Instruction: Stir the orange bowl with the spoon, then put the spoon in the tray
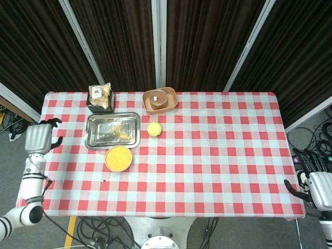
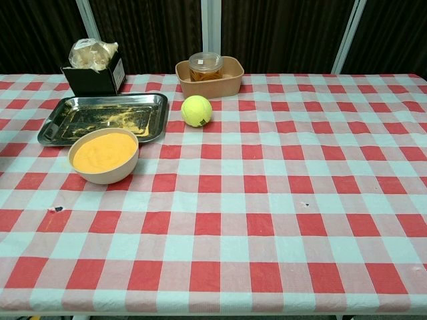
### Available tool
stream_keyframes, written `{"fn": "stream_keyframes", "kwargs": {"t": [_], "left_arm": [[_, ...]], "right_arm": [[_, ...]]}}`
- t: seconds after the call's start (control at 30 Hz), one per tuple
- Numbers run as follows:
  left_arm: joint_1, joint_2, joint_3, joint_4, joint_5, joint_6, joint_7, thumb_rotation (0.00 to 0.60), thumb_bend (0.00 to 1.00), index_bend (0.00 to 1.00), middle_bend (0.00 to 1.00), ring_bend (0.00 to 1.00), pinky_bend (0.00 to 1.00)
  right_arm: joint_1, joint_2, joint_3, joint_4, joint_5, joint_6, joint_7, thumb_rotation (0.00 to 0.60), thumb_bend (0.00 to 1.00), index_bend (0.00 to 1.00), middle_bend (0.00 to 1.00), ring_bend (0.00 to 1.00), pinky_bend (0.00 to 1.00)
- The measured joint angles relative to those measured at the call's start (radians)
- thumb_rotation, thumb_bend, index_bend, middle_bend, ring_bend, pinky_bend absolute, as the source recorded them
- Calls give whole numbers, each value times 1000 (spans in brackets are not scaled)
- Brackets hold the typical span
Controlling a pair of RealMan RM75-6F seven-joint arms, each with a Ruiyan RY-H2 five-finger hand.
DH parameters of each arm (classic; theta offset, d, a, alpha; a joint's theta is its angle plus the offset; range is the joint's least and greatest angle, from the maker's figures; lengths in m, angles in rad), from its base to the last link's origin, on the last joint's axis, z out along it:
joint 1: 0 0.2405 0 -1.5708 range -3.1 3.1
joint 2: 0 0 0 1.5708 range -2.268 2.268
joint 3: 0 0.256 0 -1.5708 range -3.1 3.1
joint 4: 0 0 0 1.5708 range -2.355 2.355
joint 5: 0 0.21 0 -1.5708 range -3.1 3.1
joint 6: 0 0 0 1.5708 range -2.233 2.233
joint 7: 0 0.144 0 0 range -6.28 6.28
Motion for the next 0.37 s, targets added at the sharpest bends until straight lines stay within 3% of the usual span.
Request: {"fn": "stream_keyframes", "kwargs": {"t": [0.23,0.37], "left_arm": [[175,97,94,-140,117,203,-63,600,191,373,377,291,323],[244,131,148,-219,199,293,-63,600,182,373,377,292,309]], "right_arm": [[2,-23,-1,10,-3,3,-15,600,247,0,116,0,0],[0,-30,-4,9,-10,9,-21,600,247,0,117,0,0]]}}
